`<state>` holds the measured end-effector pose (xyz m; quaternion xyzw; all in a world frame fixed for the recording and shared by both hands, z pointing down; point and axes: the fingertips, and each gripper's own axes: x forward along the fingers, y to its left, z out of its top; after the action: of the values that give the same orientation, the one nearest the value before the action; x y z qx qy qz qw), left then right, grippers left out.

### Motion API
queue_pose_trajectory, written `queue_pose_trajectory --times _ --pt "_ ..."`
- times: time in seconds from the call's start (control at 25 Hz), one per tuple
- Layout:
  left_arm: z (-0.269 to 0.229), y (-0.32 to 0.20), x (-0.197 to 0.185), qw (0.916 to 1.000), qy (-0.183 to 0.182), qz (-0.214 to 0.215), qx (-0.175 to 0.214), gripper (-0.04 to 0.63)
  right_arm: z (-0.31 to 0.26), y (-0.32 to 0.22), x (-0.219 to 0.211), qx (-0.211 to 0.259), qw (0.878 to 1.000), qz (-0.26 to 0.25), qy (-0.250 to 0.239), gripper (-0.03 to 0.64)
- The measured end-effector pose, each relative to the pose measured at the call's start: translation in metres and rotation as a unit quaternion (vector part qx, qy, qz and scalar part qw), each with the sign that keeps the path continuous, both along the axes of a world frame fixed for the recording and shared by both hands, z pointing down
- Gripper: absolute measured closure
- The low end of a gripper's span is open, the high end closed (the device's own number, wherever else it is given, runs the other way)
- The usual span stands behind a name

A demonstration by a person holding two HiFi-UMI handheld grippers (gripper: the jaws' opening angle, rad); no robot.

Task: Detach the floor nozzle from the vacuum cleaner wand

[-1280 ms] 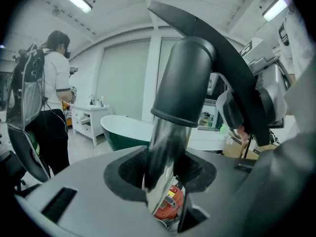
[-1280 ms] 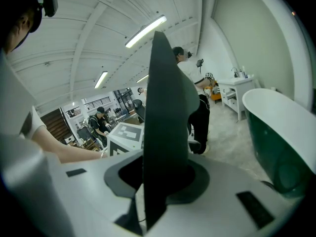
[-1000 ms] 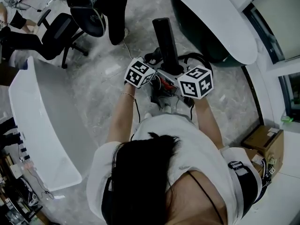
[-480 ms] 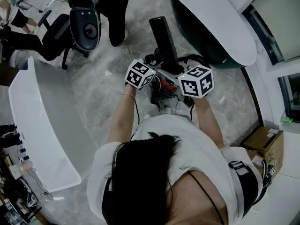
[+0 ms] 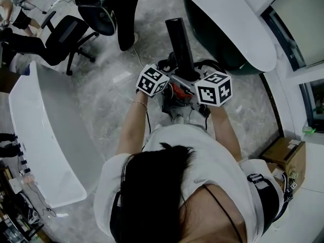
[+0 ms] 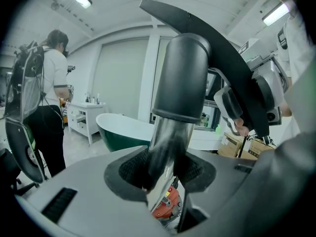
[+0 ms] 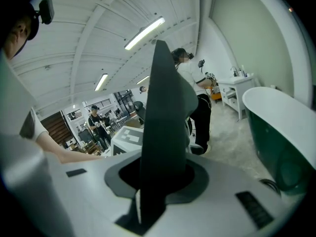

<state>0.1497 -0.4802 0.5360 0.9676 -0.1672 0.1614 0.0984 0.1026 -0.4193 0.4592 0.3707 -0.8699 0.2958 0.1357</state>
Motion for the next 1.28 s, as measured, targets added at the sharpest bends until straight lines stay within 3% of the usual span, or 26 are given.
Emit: queue_pose_trajectory --times 0.52,0.72,0.92,1.28 --pt "0.0 0.005 0.005 1.0 -0.001 0.008 0.0 0.445 -0.001 0.005 0.002 0.002 0.999 0.02 0.026 0.513" --pt "-0.001 -0.009 -0.009 0.9998 0.009 -0.019 -0.007 0.445 -0.051 -0.007 0.009 0.065 0.997 0.038 -0.016 0.515" --pt "0.0 -0.011 -0.014 0.9997 0.009 -0.019 -0.009 0.445 -0.1 -0.015 0.024 0.121 0.991 0.052 -0.023 0.515" --pt "-0.001 -0.009 -0.011 0.9995 0.015 -0.029 -0.004 0.445 -0.095 -0.009 0.016 0.134 0.99 0.039 0.01 0.515"
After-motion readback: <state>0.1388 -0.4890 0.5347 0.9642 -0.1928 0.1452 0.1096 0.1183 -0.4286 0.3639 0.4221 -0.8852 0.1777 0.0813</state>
